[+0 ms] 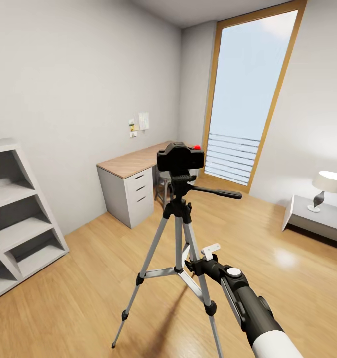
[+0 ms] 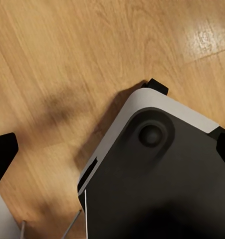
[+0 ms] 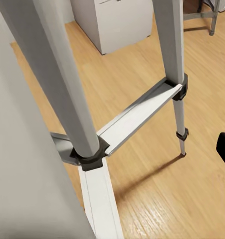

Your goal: Attach the digital camera to the camera tripod in the bedroom.

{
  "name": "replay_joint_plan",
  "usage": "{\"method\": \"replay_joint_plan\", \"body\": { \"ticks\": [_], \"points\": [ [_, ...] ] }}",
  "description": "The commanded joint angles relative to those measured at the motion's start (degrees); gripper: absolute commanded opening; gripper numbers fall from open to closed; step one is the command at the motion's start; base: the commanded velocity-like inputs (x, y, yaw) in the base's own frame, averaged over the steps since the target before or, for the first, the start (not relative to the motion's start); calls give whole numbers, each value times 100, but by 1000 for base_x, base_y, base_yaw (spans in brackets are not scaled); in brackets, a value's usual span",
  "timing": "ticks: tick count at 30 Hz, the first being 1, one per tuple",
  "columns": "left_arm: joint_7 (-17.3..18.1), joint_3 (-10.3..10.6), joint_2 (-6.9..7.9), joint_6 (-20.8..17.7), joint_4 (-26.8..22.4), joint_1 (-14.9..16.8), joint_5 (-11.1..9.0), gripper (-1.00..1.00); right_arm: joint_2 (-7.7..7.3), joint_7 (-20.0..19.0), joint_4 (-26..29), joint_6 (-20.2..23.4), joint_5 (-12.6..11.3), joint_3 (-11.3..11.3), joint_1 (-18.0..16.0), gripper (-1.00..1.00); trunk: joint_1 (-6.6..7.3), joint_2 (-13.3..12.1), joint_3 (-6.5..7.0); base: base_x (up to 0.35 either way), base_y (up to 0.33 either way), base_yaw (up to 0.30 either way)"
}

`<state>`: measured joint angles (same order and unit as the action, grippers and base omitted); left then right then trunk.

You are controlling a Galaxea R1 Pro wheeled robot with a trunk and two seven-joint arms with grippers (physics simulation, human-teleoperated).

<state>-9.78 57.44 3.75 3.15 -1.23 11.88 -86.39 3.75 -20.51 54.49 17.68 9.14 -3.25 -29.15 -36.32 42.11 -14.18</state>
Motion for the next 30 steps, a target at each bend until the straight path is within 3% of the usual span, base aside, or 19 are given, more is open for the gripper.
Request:
{"method": "replay_joint_plan", "body": {
  "ticks": [1, 22, 30],
  "points": [
    [-32, 48, 3, 11, -12, 1, -44, 100, 3, -35, 10, 22, 61, 8, -3, 100, -1, 6, -8, 0, 0, 0],
    [-32, 50, -3, 11, -16, 3, -44, 100, 3, -38, 9, 25, 61, 8, -3, 100, -1, 6, -8, 0, 0, 0],
    [-32, 57, -5, 11, -17, 2, -49, 100, 3, -34, 9, 25, 60, 8, -3, 100, -1, 6, -8, -199, 0, 0]
  ]
}}
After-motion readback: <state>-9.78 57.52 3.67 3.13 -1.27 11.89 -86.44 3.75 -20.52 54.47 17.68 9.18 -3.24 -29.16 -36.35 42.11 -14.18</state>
